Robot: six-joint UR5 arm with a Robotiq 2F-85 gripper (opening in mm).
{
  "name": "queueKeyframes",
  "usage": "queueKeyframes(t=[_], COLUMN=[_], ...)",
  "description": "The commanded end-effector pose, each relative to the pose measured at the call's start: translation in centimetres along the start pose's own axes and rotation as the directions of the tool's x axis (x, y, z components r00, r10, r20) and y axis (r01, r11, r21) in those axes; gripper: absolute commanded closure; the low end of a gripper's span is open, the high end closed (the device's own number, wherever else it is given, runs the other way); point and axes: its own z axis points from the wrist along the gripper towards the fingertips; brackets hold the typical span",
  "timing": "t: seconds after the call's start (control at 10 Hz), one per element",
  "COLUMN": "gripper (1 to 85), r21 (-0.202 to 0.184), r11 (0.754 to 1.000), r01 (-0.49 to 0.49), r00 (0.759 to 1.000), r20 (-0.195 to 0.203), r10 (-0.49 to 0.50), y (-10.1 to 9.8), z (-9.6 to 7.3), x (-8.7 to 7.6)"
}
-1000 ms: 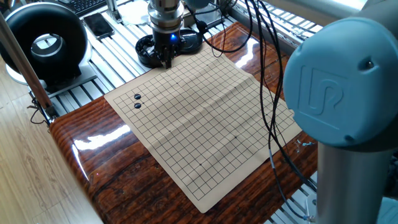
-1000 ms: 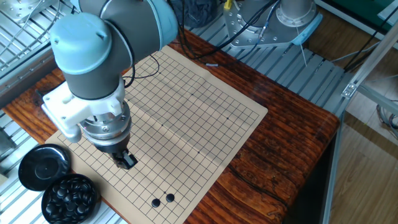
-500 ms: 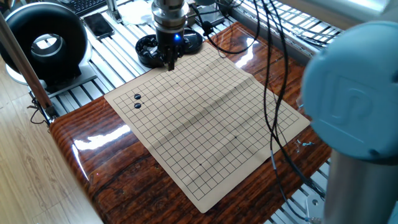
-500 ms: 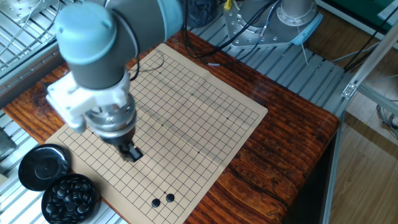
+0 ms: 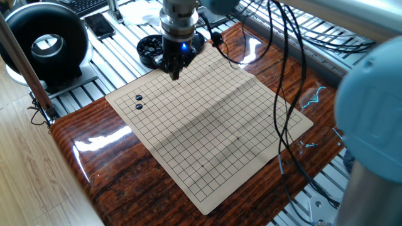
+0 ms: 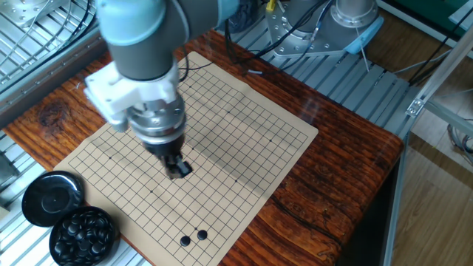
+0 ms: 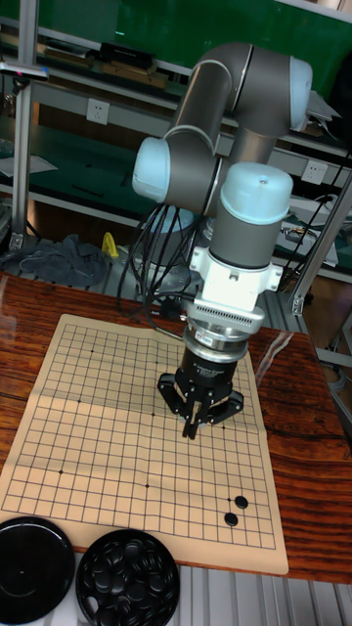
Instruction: Play the first move as black on the 3-4 point in the upper right corner of the Go board
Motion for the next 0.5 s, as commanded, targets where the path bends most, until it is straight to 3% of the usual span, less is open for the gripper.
queueKeyframes(t=[0.0, 0.2, 0.4], gripper=[84.3, 84.3, 84.3], r21=[-0.021, -0.017, 0.017], r11=[0.999, 0.999, 1.0], r01=[-0.04, -0.036, 0.001], r00=[0.999, 0.999, 1.0], r20=[-0.021, -0.015, -0.02], r10=[0.04, 0.036, 0.0], y=[1.0, 1.1, 0.2], z=[0.7, 0.8, 0.8], x=[2.4, 2.5, 2.6])
